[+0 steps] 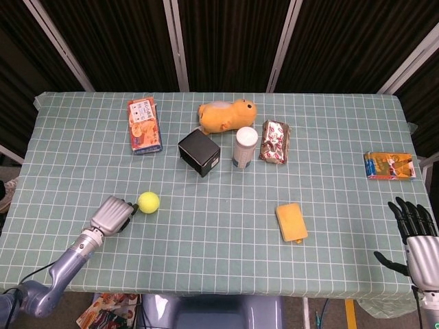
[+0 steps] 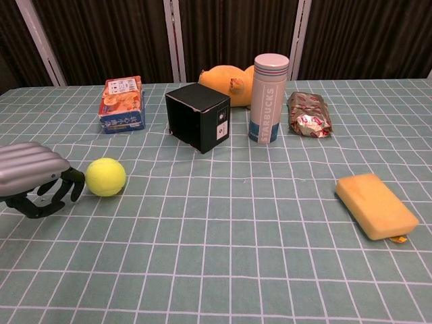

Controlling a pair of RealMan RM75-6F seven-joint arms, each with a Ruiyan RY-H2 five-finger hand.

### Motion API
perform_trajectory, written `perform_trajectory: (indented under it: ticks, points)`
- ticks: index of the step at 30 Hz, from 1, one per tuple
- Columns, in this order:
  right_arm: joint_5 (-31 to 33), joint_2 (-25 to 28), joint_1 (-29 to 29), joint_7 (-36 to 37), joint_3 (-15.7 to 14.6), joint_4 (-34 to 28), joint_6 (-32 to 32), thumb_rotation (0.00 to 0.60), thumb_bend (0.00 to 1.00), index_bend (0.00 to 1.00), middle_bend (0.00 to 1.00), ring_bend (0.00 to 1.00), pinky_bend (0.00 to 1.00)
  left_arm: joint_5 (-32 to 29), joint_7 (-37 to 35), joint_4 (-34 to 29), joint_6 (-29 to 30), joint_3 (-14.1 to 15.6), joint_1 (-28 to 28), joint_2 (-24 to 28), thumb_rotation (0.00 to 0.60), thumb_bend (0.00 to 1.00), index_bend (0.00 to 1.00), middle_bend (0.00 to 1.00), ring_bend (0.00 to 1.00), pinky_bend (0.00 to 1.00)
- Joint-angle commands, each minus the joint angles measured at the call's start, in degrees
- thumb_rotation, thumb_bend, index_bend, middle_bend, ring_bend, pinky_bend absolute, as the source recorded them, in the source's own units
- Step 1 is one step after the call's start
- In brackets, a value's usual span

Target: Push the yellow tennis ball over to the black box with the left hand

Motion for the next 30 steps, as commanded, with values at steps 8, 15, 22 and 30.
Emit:
perform_trajectory:
  ticks: [8,15,22,30]
  points:
    - [-0.07,0.10,-0.08,0.23,0.08,-0.03,0.19,0.600,0.12,0.00,0.00,0.00,0.00,2.78,-6.20,2.29,1.60,0.18,-1.26,-2.07,0.600,0.44,0.43,0.54,0.56,0.63]
    - [-0.47,0.29,-0.27,0.20,-0.01,-0.31,0.60,0.600,0.11,0.00,0.00,0.00,0.00,2.50,-7.57,4.07,1.38,-0.23,-2.22,-3.48,0.600,0.44,0.42,0.53,0.56,0.62]
    - [-0.80,0.37,-0.61,0.40,0.02,-0.25,1.44,0.600,0.12,0.00,0.00,0.00,0.00,2.08,-9.77,4.60,0.35,-0.11,-3.05,-4.60,0.600,0.44,0.40,0.53,0.56,0.62]
    - [-0.54,0.52,-0.74,0.80,0.14,-0.21,1.49,0.600,0.11,0.00,0.00,0.00,0.00,4.26,-14.07,0.88,1.93,1.17,-2.76,-2.55,0.600,0.44,0.41,0.59,0.61,0.65]
